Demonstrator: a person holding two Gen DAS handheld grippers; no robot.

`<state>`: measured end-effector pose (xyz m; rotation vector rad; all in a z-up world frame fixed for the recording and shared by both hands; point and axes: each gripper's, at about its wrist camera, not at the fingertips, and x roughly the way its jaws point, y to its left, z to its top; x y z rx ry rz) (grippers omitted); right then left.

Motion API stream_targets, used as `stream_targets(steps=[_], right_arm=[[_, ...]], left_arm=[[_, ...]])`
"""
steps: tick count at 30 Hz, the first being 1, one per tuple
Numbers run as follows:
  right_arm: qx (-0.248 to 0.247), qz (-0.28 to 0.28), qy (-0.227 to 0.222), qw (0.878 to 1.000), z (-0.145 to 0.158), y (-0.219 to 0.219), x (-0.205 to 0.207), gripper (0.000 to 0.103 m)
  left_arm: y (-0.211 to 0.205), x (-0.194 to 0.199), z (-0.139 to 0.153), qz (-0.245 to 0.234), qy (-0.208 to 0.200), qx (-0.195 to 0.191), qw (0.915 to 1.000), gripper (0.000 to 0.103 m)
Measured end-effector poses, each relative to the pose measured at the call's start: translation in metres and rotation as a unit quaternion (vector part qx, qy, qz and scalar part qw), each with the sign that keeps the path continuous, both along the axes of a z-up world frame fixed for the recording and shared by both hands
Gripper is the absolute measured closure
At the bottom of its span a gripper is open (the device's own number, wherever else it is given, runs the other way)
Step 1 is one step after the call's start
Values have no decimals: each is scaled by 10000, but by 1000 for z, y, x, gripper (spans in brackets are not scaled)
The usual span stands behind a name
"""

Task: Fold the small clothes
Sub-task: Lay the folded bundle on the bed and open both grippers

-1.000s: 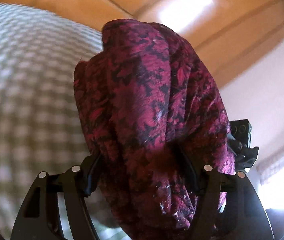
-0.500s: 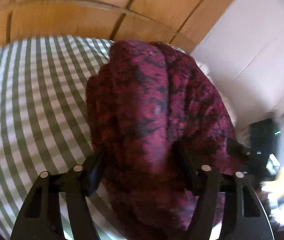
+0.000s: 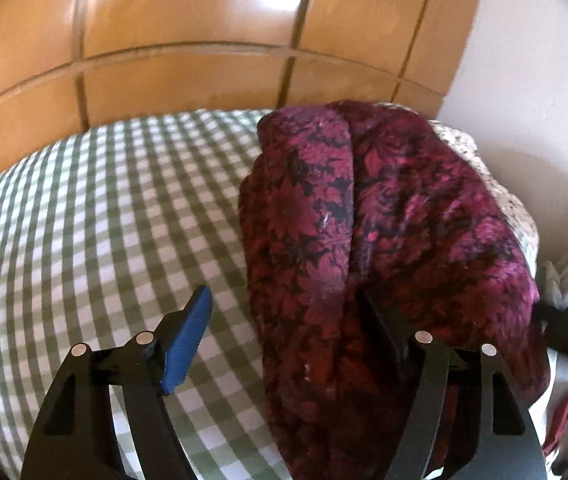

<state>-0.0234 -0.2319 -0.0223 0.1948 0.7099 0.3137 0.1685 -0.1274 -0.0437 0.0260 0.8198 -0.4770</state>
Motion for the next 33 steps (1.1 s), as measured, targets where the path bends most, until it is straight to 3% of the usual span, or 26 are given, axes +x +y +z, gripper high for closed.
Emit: stream_targets(steps=[3,5,7,8,10,15,18,28,33], right_arm=[[-517,-81,37,9986,-25,16,6,72],[-527,-203,-5,9984,-29,14,11,72],[-473,-272,35,9985,-26,13,12,71],[-496,-304,47,9983,-25,13,10,69],[-435,-320,67,9985,-19,15,0,60],[-595,-384,-61,9975,0,31,-10,22],[-769,-554,-24,9955,2,41,-10,13],[-219,-1692,236,9851,7,14,-28,3],[-260,-2184,221,9753,13,9,-45,2]], left_arm=[[14,-7,-21,151,211,-102,9996,26],[23,-22,-27,239,354,-277,9987,25],[25,-29,-22,306,224,-169,9991,23],[26,-35,-18,356,108,-64,9993,16],[31,-43,-8,456,-71,43,9989,12],[47,-76,6,610,-203,102,9979,11],[63,-108,15,714,-415,245,9963,4],[101,-169,38,899,-702,113,9934,4],[113,-196,47,997,-870,99,9912,4]])
